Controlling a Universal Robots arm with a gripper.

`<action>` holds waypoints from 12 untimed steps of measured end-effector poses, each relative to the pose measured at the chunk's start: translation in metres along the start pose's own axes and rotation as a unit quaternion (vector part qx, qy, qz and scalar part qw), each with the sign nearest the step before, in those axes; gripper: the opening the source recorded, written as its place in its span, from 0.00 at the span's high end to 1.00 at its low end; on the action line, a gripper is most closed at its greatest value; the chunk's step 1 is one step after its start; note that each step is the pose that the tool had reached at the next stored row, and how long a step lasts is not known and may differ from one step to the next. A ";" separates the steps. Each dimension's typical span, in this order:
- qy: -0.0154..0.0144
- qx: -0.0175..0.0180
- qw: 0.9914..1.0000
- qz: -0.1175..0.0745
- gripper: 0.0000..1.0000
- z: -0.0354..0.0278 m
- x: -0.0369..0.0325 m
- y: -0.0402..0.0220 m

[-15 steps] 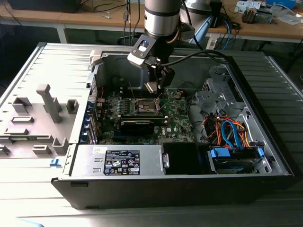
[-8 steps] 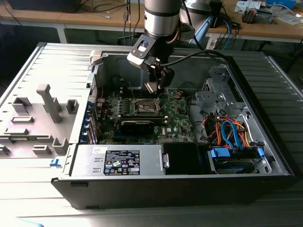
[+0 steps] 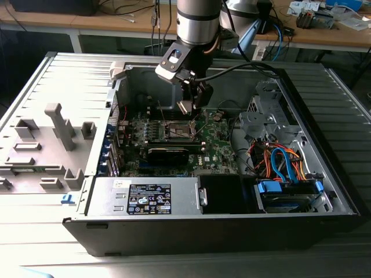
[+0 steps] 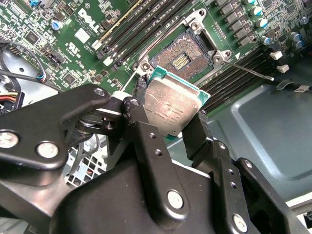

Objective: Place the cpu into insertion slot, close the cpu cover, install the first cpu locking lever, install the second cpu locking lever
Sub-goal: 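Place the cpu into insertion slot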

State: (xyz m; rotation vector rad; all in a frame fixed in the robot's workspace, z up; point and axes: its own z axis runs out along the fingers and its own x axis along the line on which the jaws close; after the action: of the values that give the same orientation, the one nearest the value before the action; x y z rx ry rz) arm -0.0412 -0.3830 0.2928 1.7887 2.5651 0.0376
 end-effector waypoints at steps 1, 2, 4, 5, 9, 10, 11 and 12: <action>0.000 0.000 1.000 0.001 0.45 0.0001 0.0000 0.0000; 0.000 0.000 1.000 0.002 0.45 0.0002 0.0000 0.0000; 0.000 0.000 1.000 0.004 0.45 0.0003 0.0000 0.0000; 0.000 0.000 1.000 0.005 0.45 0.0004 0.0000 0.0000; 0.000 0.000 1.000 0.009 0.45 0.0007 0.0000 0.0000; 0.000 0.000 1.000 0.009 0.45 0.0008 0.0000 0.0000; 0.000 0.000 1.000 0.010 0.45 0.0009 0.0000 0.0000; 0.000 0.000 1.000 0.011 0.45 0.0009 0.0000 0.0000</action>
State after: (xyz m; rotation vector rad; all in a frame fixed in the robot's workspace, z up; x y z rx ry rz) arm -0.0412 -0.3830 0.2919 1.8159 2.5456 0.0374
